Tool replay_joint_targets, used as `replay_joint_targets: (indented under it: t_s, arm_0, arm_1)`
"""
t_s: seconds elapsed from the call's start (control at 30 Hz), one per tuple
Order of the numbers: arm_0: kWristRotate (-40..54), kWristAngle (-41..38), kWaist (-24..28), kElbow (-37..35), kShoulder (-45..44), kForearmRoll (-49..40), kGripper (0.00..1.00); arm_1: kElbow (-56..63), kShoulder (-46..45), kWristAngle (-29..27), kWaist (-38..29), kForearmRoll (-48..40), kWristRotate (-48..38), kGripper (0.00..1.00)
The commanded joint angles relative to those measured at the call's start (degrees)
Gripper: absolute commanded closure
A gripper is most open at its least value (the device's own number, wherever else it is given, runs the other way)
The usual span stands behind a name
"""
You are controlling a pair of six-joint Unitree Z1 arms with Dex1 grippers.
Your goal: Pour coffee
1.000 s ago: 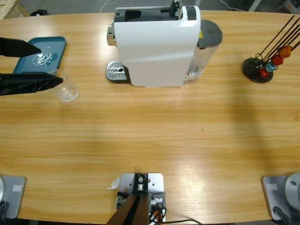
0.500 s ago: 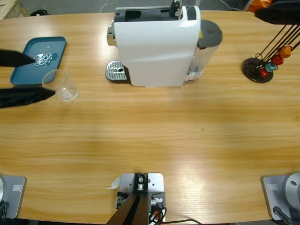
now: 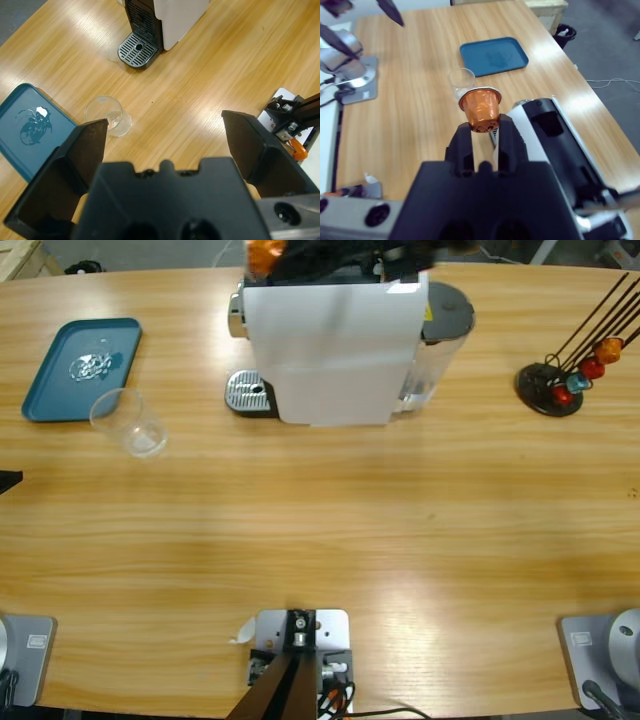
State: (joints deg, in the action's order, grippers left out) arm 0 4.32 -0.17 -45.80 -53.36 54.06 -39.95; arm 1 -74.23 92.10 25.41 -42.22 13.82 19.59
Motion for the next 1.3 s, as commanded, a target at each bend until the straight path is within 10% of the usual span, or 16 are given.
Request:
replay_joint_targets:
  t_s: [0.03,1.3]
  arm_0:
    - [0.51,1.91,-0.17,1.85,-0.15,-0.8,0.0]
    - [0.42,1.93,-0.12,5.89,-0.29,2.66,0.0]
  arm_1:
    - [-3.91,9.31,1.42,1.72,0.29,2.1,1.0]
    - [-5.96,15.07,-2.57,5.53,1.65,3.08,0.998]
